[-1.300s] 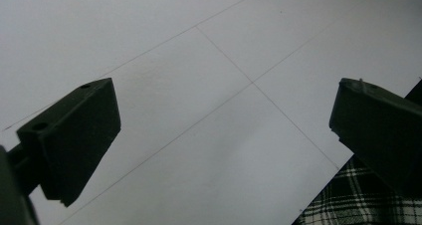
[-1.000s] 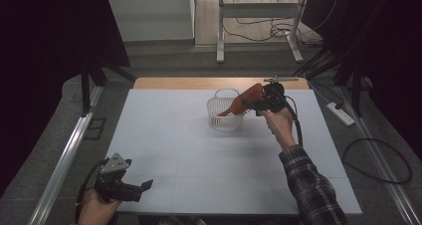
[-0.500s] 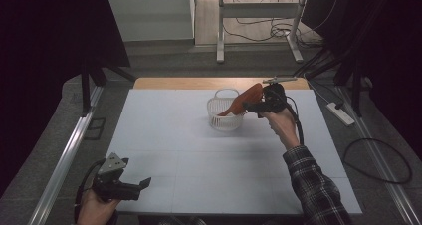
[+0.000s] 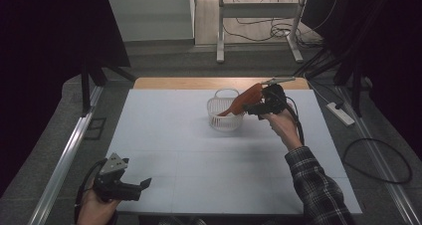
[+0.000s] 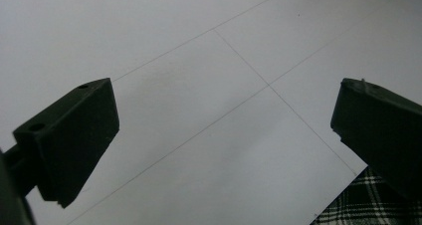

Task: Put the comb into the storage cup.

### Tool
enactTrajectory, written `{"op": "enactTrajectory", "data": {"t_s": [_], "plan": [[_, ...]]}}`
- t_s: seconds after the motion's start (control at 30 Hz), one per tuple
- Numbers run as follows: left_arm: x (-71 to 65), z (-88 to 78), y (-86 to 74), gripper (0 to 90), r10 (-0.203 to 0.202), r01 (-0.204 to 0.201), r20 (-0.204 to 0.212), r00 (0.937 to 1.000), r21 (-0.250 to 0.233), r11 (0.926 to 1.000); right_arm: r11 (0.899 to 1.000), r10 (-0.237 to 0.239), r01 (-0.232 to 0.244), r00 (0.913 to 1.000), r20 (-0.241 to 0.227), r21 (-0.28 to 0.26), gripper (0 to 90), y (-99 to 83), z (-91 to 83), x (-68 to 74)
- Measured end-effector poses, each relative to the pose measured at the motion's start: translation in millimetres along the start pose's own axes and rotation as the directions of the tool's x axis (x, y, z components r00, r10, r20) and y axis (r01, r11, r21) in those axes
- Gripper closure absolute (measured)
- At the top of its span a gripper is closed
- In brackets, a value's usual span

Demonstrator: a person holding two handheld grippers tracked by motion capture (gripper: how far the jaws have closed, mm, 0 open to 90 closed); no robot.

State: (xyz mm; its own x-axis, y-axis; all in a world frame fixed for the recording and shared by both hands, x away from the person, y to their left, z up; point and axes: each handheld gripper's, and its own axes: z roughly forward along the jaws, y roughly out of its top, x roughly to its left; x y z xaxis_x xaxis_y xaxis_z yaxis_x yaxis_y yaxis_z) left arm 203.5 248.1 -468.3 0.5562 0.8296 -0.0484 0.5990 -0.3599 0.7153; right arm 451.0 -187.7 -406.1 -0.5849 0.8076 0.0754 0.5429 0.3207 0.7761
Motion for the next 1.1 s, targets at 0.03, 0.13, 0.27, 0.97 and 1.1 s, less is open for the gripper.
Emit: {"op": "enactTrajectory", "data": {"t_s": [0.03, 0.13, 0.27, 0.97, 1.1], "plan": [[0.0, 0.0, 0.0, 0.0, 0.0, 0.0, 0.0, 1.0, 0.0, 1.0, 1.0, -0.007, 0.007, 1.0, 0.002, 0.002, 0.0, 0.0, -0.3, 0.5], [0.1, -0.1, 0.0, 0.0, 0.0, 0.0, -0.005, 1.0, 0.003, 1.0, 1.0, -0.021, 0.021, 0.9997, 0.012, 0.007, 0.0, -0.1, -1.9, 2.2], [0.4, 0.0, -0.1, 0.0, -0.003, 0.003, -0.004, 1.0, 0.004, 1.0, 0.999, -0.032, 0.031, 0.9992, 0.023, 0.014, 0.0, -0.7, -4.9, 3.6], [1.4, 1.5, 0.0, 0.0, -0.006, 0.006, 0.015, 0.9999, 0.013, 0.9999, 0.999, -0.041, 0.041, 0.9991, -0.015, 0.021, 0.0, -9.4, -19.1, 10.6], [1.3, 1.6, 0.0, 0.0, -0.004, 0.004, 0.018, 0.9998, 0.015, 0.9999, 0.998, -0.05, 0.05, 0.9986, -0.02, 0.024, 0.0, -11.6, -21.5, 13.0]]}}
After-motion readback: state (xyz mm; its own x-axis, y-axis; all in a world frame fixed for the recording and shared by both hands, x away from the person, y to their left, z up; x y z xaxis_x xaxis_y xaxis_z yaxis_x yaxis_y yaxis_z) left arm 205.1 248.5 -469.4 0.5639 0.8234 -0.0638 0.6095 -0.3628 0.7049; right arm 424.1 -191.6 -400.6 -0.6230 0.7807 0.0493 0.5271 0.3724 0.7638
